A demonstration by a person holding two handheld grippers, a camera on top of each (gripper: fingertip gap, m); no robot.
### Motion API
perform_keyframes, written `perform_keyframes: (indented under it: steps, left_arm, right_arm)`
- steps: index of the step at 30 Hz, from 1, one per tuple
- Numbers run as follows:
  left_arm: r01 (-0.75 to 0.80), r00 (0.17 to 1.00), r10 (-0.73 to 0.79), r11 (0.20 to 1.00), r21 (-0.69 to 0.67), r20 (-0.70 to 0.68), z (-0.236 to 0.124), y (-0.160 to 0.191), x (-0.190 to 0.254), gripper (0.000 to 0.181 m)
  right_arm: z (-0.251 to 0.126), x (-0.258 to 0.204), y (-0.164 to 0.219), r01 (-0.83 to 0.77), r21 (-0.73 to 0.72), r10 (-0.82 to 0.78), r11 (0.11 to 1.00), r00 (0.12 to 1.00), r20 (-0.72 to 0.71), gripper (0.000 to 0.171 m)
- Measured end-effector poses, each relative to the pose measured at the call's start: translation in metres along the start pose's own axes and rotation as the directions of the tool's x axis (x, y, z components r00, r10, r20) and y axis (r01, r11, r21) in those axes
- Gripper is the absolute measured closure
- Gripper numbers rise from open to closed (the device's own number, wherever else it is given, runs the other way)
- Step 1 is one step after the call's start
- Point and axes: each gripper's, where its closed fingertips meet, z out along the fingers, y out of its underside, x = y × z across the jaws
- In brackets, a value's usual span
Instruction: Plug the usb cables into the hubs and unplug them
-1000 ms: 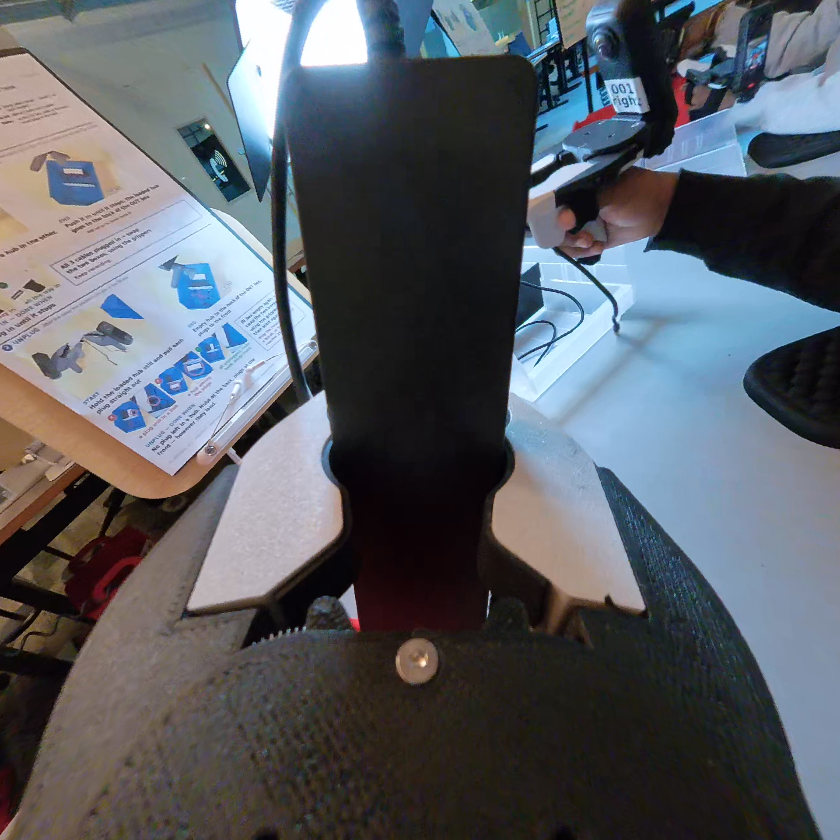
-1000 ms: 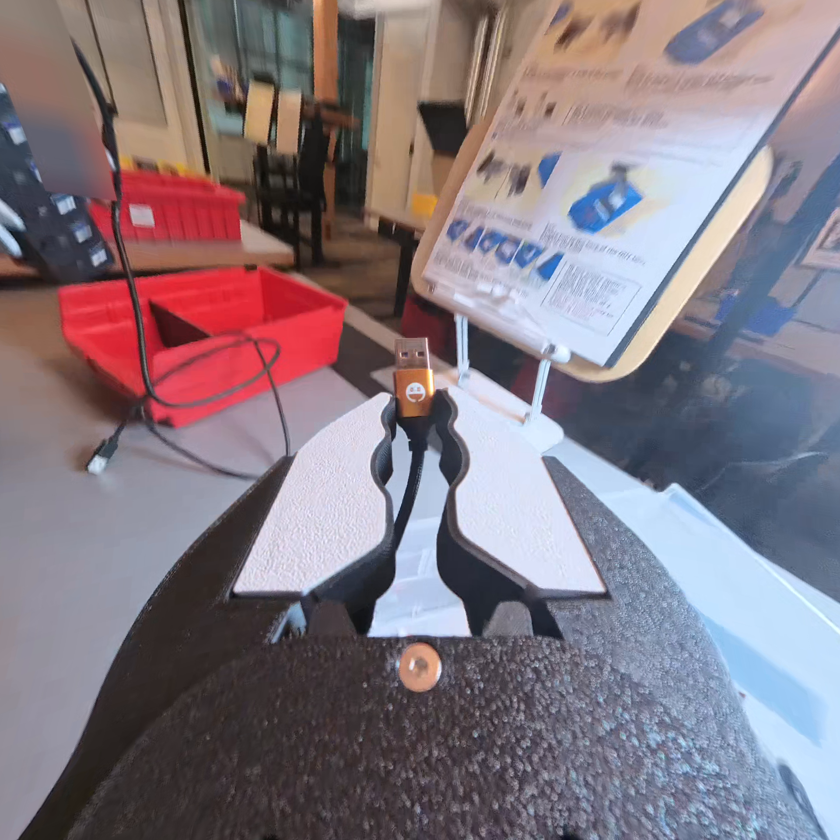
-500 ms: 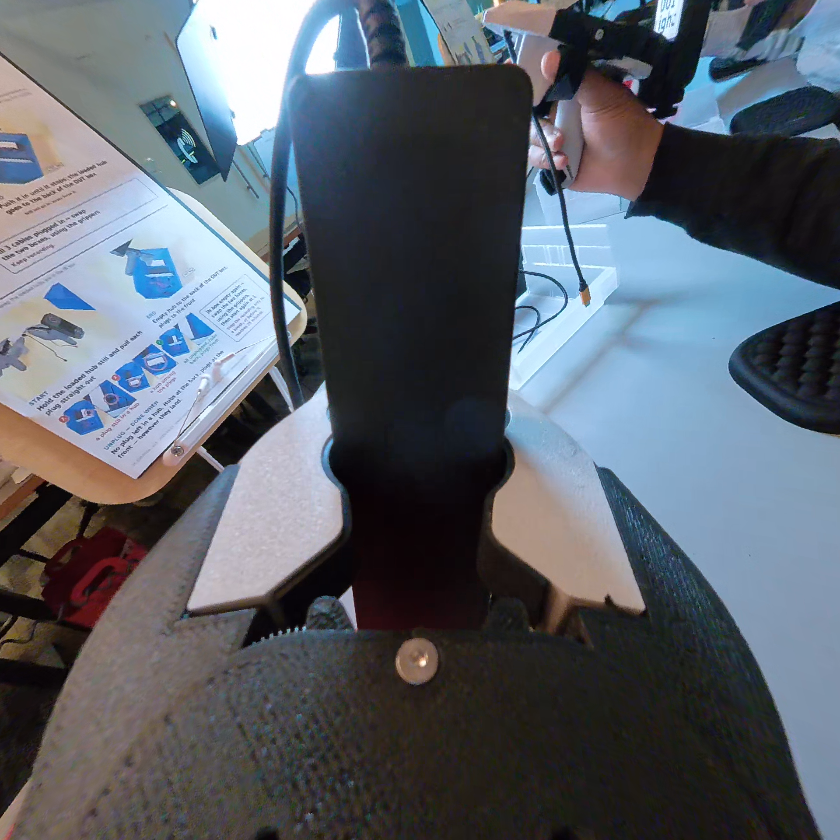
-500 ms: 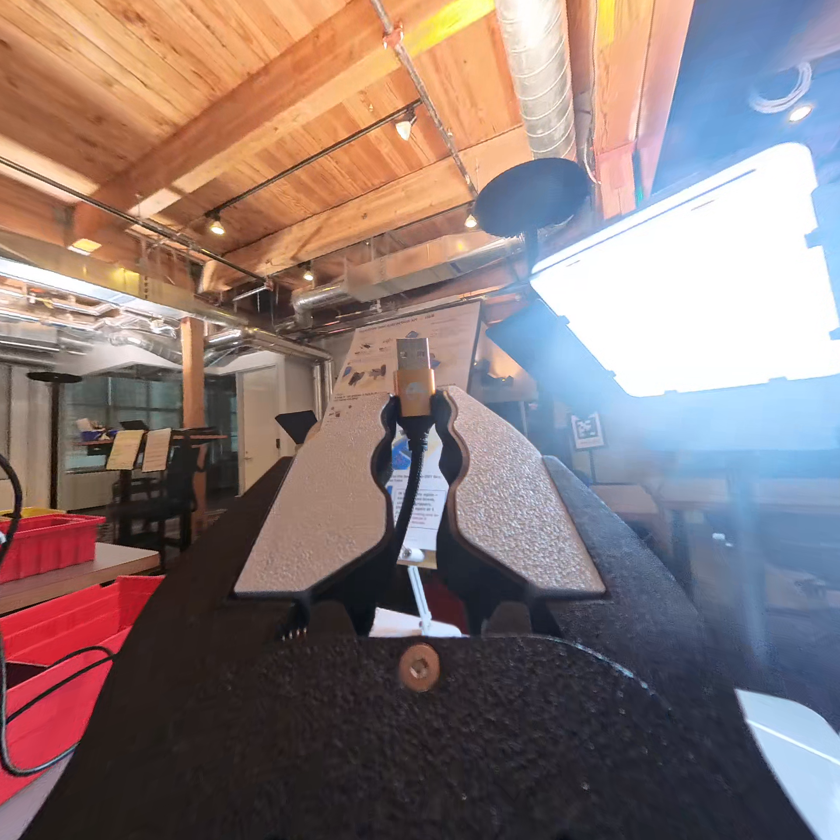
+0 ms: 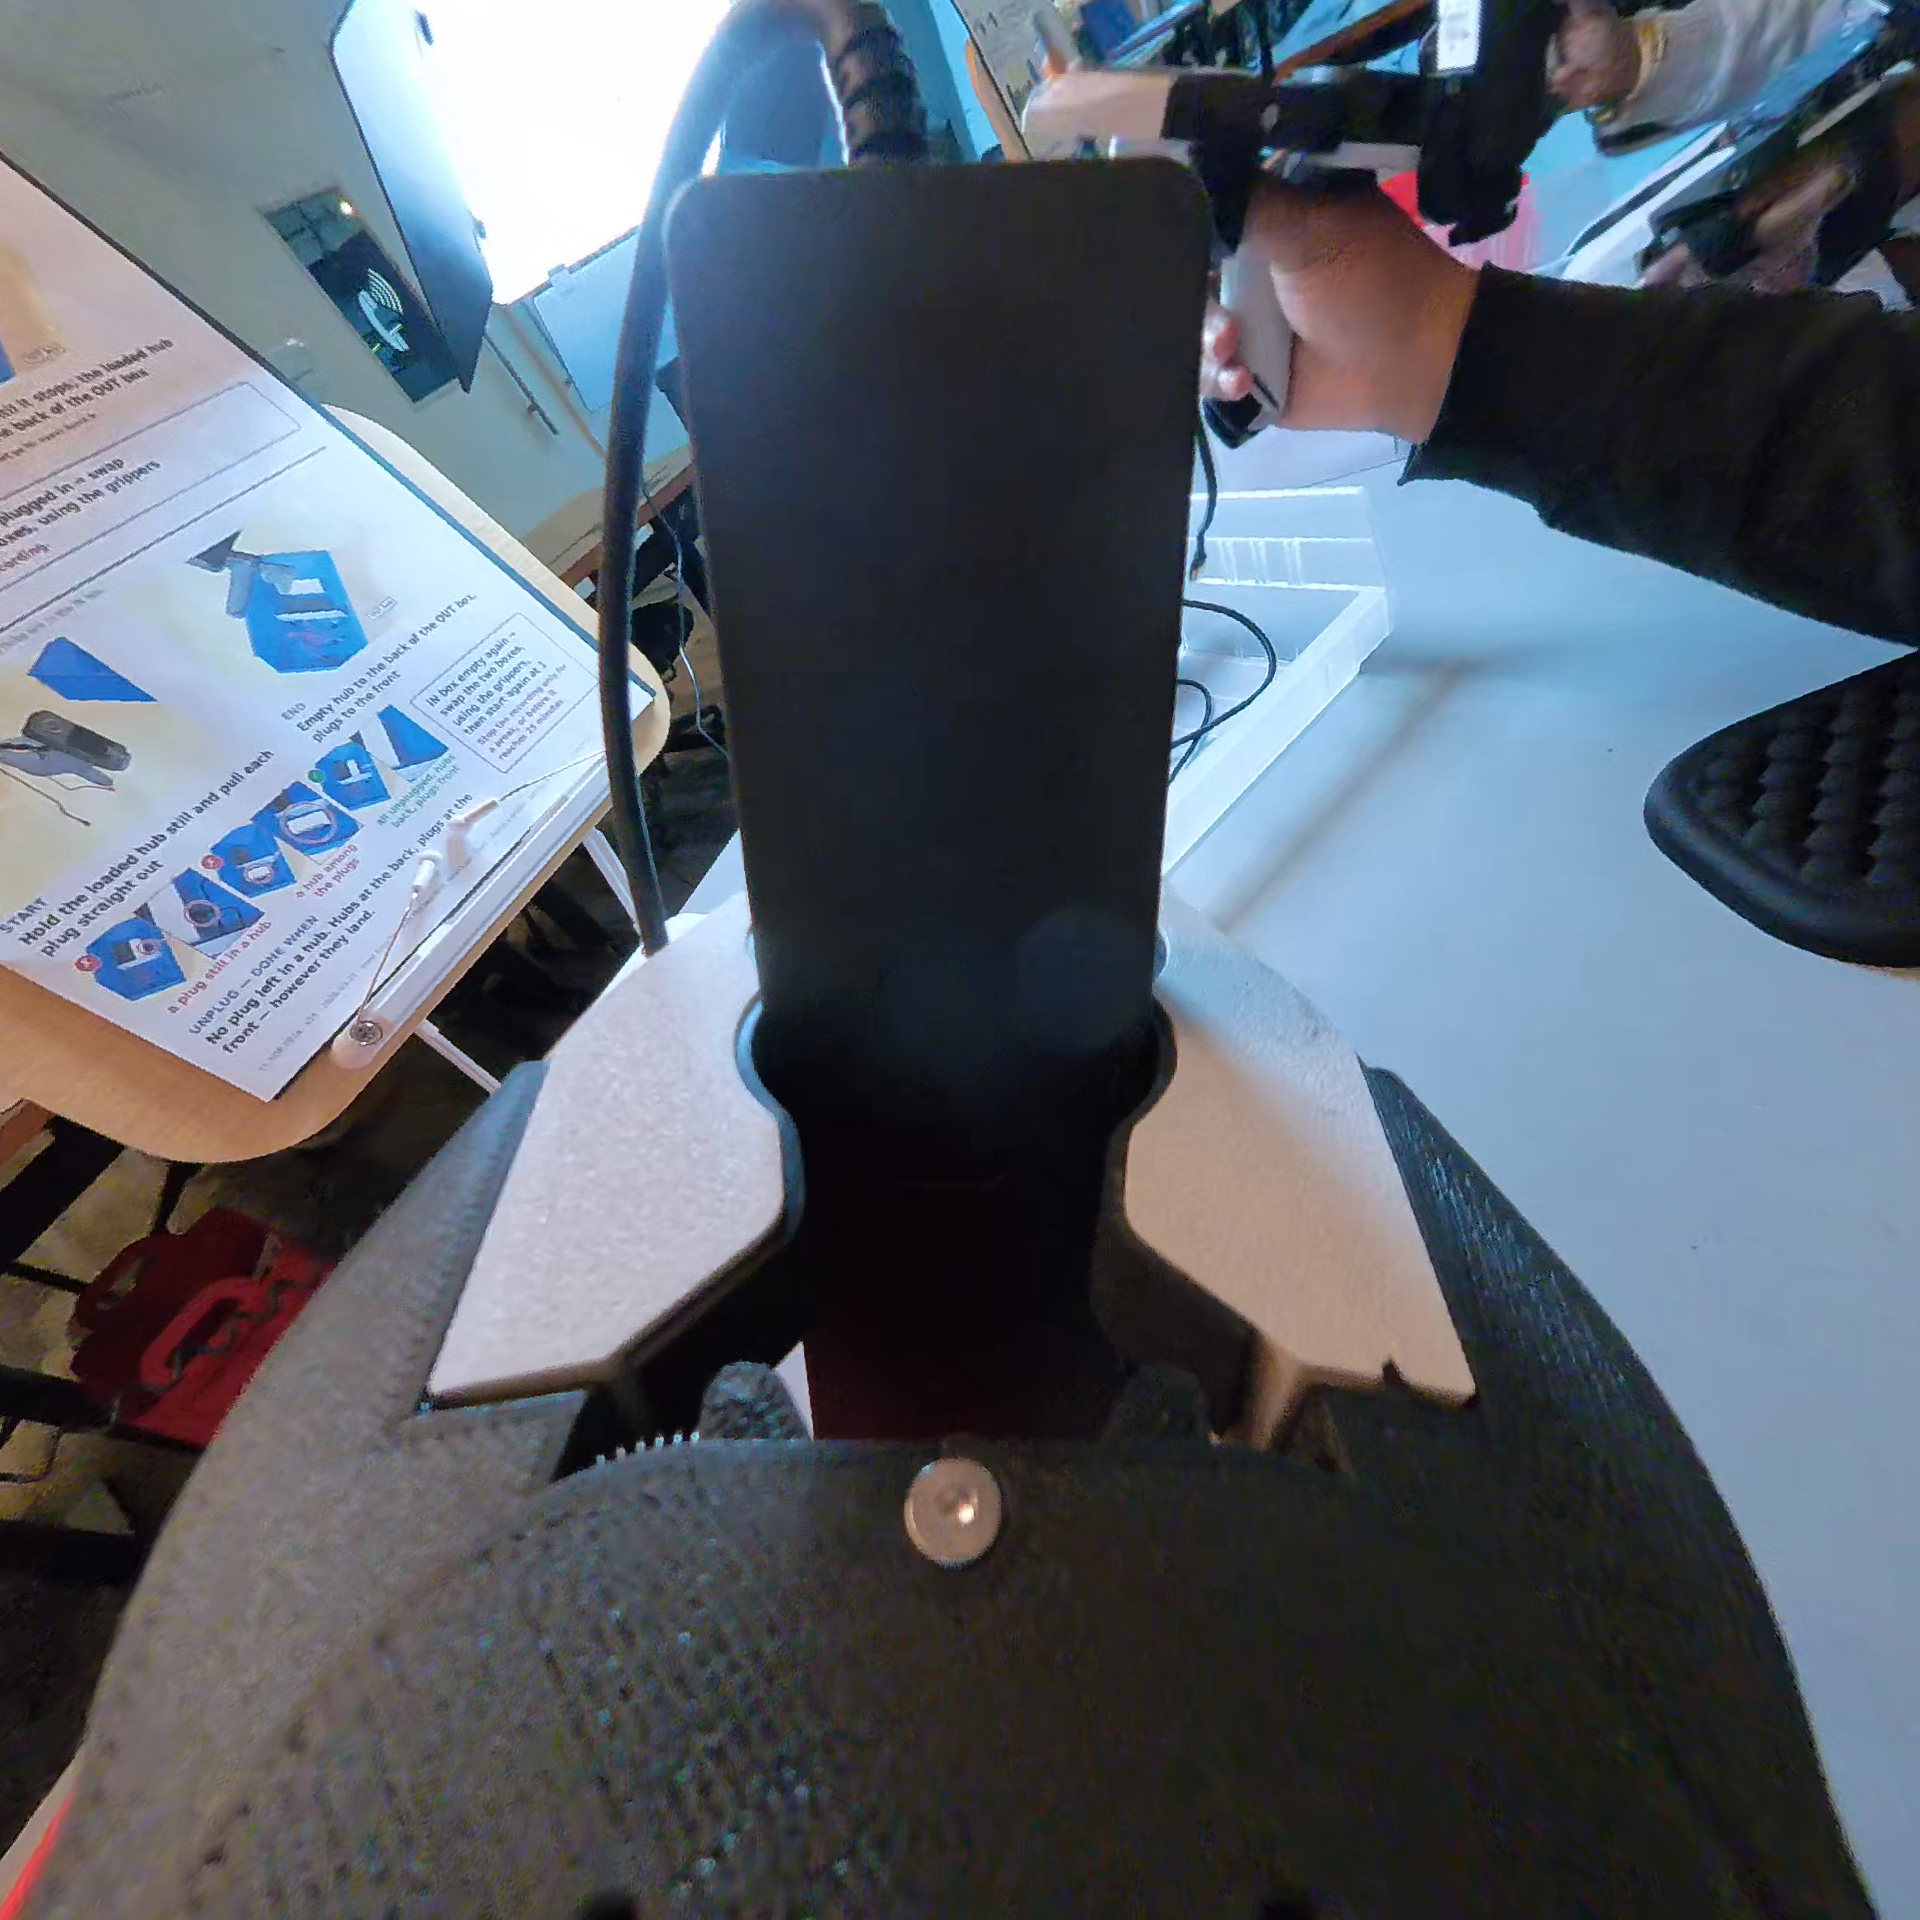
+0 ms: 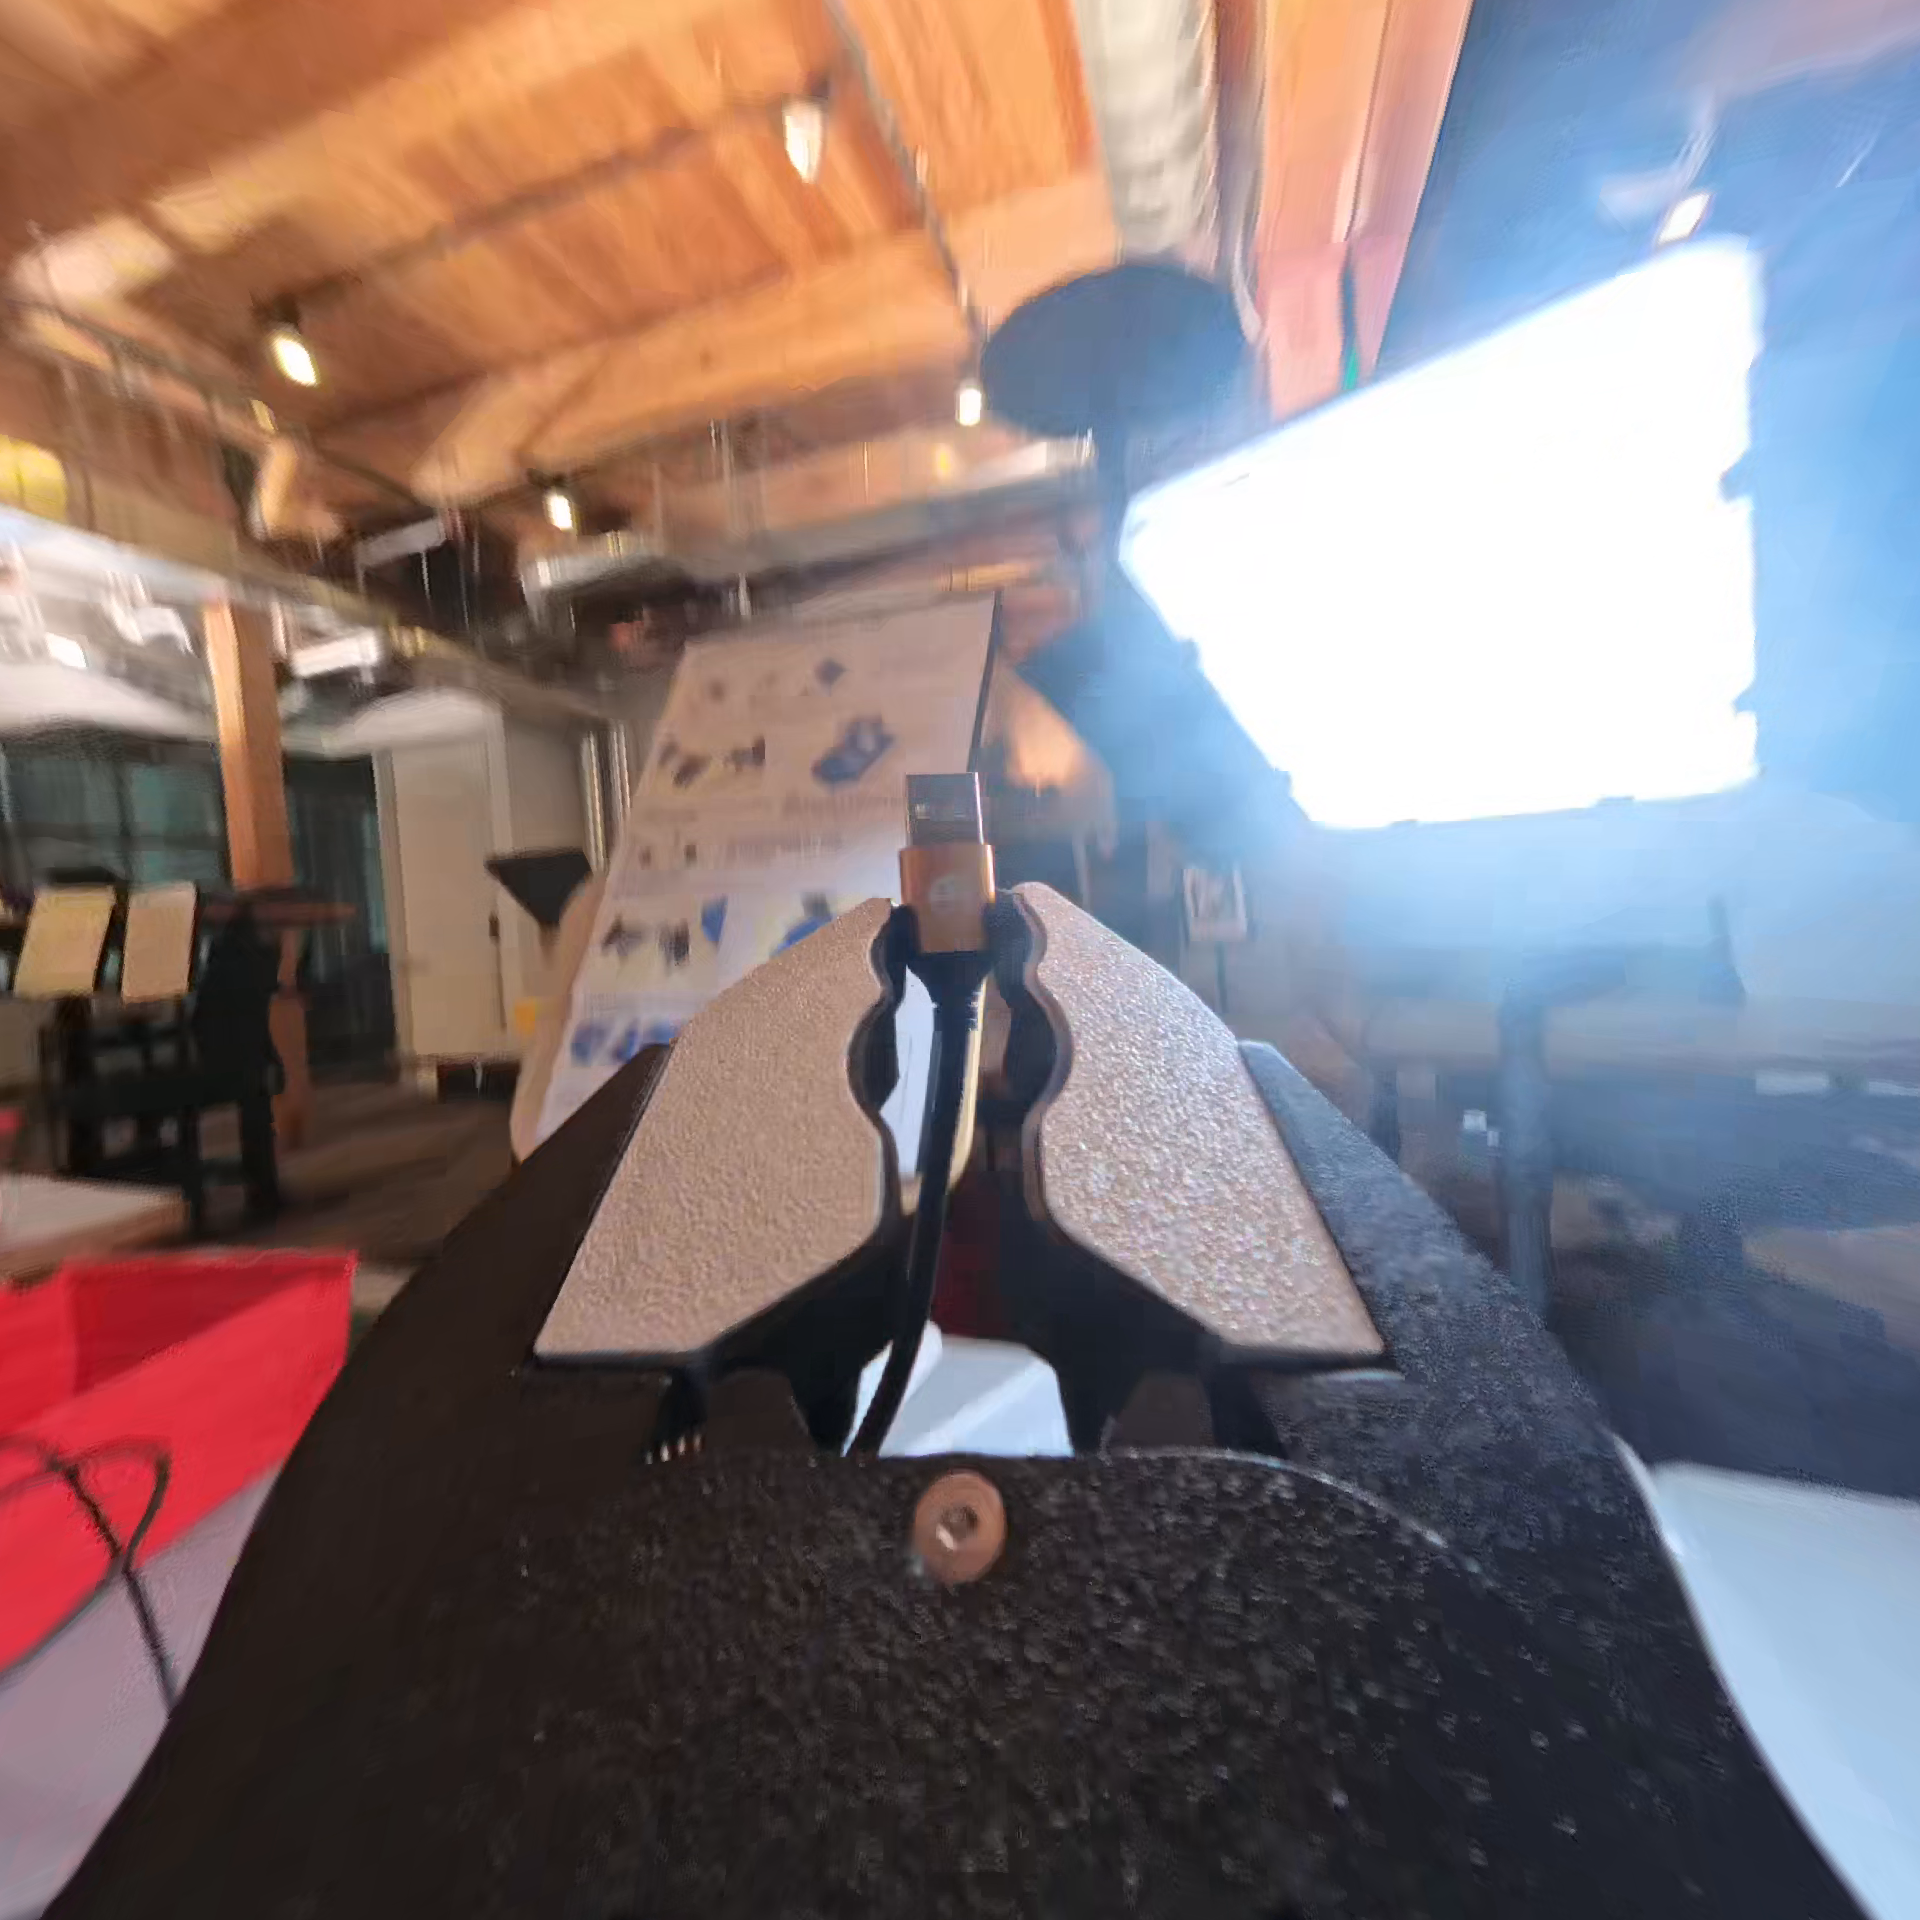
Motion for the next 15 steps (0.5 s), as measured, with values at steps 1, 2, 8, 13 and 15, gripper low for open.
perform_keyframes:
  steps: [1, 2, 8, 13, 15]
  left_arm:
    - [-0.003, 1.0, 0.003, 1.0, -0.004, 0.0, 0.0, 0.0, 0.0, 0.117]
    - [-0.002, 1.0, 0.002, 1.0, -0.004, -0.001, 0.0, 0.001, 0.0, 0.117]
    - [0.022, 1.0, -0.022, 1.0, 0.011, -0.011, -0.001, 0.0, -0.001, 0.117]
    - [0.047, 0.999, -0.046, 0.999, 0.018, -0.024, 0.0, 0.001, 0.0, 0.117]
    - [0.062, 0.997, -0.061, 0.998, 0.029, -0.038, 0.0, -0.001, 0.001, 0.117]
  right_arm:
    - [0.005, 0.001, 0.027, 0.024, -0.144, -0.025, 0.989, 1.0, -0.006, 0.155]
    - [0.006, 0.003, 0.057, 0.047, -0.308, -0.05, 0.95, 0.999, -0.004, 0.155]
    - [-0.053, 0.004, 0.176, 0.213, -0.904, -0.146, 0.37, 0.975, 0.169, 0.155]
    - [-0.05, 0.002, 0.157, 0.285, -0.89, -0.246, 0.355, 0.947, 0.206, 0.114]
    - [-0.031, -0.018, 0.128, 0.285, -0.807, -0.202, 0.517, 0.957, 0.208, 0.114]
